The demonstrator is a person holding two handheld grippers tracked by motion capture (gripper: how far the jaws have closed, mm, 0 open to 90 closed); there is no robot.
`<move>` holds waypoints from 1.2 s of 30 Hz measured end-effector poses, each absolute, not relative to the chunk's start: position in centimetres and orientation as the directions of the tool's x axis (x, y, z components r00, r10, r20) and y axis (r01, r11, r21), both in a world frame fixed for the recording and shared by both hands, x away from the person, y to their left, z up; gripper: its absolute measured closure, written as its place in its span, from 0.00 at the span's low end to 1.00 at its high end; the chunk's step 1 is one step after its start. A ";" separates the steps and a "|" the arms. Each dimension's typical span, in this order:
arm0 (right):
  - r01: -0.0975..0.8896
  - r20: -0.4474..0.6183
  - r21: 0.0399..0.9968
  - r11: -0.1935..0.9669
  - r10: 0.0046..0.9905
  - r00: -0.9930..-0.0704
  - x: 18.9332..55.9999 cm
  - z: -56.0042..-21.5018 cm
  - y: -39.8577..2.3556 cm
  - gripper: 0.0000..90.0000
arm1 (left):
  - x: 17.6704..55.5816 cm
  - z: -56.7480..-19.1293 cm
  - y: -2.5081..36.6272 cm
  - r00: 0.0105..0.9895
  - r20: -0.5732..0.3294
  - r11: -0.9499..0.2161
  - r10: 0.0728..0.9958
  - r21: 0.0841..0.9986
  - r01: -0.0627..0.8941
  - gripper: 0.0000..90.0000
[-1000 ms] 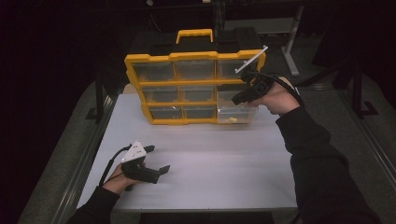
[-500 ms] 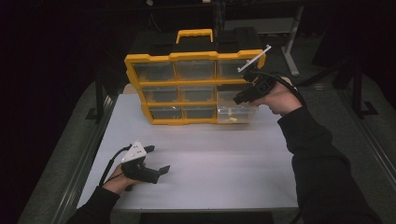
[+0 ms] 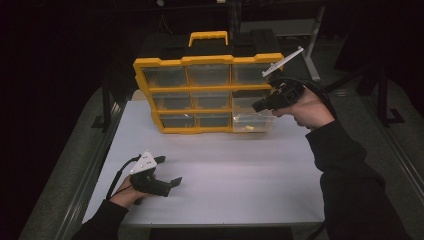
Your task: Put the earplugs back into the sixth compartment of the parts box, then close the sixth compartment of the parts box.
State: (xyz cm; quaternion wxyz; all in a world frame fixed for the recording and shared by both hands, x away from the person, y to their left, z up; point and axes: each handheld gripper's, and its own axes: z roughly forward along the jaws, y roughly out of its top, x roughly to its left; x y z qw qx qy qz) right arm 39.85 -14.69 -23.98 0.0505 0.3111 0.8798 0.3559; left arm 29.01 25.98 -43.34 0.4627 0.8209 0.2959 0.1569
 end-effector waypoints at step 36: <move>0.512 0.145 0.610 0.605 0.550 -0.823 38.1 -27.5 -14.4 0.99 | 28.9 -43.4 26.1 0.769 -0.016 -0.395 0.639 0.851 0.347 0.01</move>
